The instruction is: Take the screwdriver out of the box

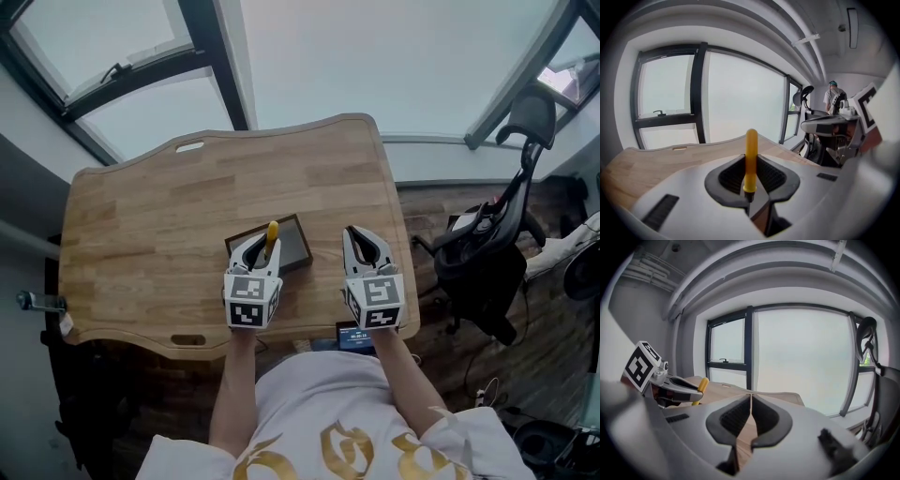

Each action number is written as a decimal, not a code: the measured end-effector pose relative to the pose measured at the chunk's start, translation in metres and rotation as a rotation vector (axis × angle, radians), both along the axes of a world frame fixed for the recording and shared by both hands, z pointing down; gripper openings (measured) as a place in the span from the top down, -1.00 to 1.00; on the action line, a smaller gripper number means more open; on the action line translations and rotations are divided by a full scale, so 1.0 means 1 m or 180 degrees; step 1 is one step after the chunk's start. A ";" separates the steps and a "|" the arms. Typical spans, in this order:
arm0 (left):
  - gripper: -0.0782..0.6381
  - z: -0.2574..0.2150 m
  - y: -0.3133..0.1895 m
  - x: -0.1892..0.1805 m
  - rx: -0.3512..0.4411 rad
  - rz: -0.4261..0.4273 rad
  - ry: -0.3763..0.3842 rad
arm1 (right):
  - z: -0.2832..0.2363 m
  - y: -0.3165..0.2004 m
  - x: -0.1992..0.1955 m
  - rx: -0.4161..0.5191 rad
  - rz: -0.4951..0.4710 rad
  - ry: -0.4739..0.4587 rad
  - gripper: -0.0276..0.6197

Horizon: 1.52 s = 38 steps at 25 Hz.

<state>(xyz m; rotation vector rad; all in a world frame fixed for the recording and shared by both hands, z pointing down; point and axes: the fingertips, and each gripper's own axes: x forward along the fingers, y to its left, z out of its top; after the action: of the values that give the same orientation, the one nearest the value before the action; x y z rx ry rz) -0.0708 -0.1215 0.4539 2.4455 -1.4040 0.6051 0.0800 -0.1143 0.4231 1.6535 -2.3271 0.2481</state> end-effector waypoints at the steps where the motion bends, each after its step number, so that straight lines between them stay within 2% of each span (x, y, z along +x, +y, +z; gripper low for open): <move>1: 0.56 -0.003 0.002 0.000 0.0020 -0.0002 0.0049 | -0.002 0.001 -0.002 0.0016 -0.0008 -0.0011 0.81; 10: 0.56 -0.027 0.021 -0.009 0.0226 -0.0107 0.0294 | -0.017 0.016 -0.012 0.0141 -0.0062 -0.0108 0.81; 18: 0.56 -0.050 0.028 -0.012 0.0472 -0.0172 0.0330 | -0.023 0.022 -0.016 0.0185 -0.0105 -0.0204 0.82; 38: 0.56 -0.049 0.032 -0.009 0.0488 -0.0173 0.0323 | -0.019 0.027 -0.013 0.0144 -0.0112 -0.0214 0.82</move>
<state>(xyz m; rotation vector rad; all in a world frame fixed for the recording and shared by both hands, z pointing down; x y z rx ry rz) -0.0802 -0.0898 0.4049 2.5051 -1.5216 0.3684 0.0669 -0.0870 0.4046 1.6477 -2.4260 0.2493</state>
